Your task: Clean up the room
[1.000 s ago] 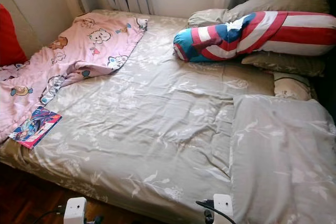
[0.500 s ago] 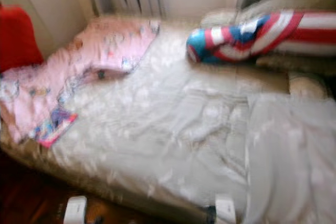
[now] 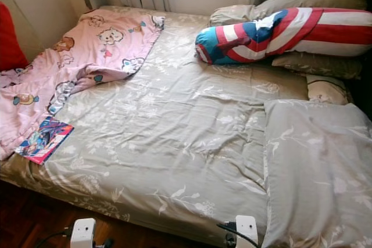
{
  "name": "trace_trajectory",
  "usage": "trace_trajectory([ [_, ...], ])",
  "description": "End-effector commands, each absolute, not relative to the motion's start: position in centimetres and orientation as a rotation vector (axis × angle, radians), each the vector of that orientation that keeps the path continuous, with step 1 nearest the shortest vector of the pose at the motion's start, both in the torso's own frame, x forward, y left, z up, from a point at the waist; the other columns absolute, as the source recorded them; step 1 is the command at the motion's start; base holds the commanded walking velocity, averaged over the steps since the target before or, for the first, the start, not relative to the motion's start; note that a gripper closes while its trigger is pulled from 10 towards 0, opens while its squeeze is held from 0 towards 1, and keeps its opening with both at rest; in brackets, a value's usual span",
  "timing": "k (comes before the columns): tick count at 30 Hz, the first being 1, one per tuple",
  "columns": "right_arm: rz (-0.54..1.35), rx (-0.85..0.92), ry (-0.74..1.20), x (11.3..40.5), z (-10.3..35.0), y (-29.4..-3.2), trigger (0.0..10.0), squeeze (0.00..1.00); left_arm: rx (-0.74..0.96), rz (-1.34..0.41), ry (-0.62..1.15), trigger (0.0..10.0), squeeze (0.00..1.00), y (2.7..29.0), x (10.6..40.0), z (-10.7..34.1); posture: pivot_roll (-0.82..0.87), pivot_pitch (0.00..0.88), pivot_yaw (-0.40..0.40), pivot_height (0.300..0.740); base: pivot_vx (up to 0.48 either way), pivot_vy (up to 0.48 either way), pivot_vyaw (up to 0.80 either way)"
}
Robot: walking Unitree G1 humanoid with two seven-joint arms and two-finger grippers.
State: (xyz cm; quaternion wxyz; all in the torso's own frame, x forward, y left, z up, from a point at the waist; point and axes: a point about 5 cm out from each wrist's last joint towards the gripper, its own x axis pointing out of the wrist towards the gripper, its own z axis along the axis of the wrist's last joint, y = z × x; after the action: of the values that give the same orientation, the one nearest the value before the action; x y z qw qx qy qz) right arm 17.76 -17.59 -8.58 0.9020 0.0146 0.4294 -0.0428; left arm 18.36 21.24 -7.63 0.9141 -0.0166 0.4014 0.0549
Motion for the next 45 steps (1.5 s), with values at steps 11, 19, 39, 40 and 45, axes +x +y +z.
trace_trajectory([
  [11,-0.084,0.046,0.917,17.16,-8.92,-17.33,10.0,0.00,-0.028,0.119,0.861,10.0,0.00,21.51,17.48,-8.04,-0.04,0.131,0.042,0.740,0.000,-0.065,0.00],
  [19,-0.084,0.049,0.918,17.17,-8.93,-17.26,10.0,0.00,-0.027,0.120,0.861,10.0,0.00,21.59,17.47,-8.03,-0.04,0.132,0.043,0.740,0.000,0.360,0.00],
  [39,-0.083,0.051,0.918,17.24,-8.91,-17.21,10.0,0.00,-0.026,0.121,0.862,10.0,0.00,21.61,17.47,-8.03,-0.04,0.133,0.044,0.740,0.000,0.480,0.00],
  [40,-0.083,0.051,0.918,17.24,-8.90,-17.21,10.0,0.00,-0.026,0.121,0.862,10.0,0.00,21.61,17.47,-8.03,-0.04,0.133,0.044,0.740,0.000,0.480,0.00],
  [45,-0.079,0.049,0.915,17.29,-8.88,-17.18,10.0,0.00,-0.026,0.121,0.862,10.0,0.00,21.61,17.49,-8.02,-0.04,0.132,0.044,0.740,0.000,0.480,0.00],
])
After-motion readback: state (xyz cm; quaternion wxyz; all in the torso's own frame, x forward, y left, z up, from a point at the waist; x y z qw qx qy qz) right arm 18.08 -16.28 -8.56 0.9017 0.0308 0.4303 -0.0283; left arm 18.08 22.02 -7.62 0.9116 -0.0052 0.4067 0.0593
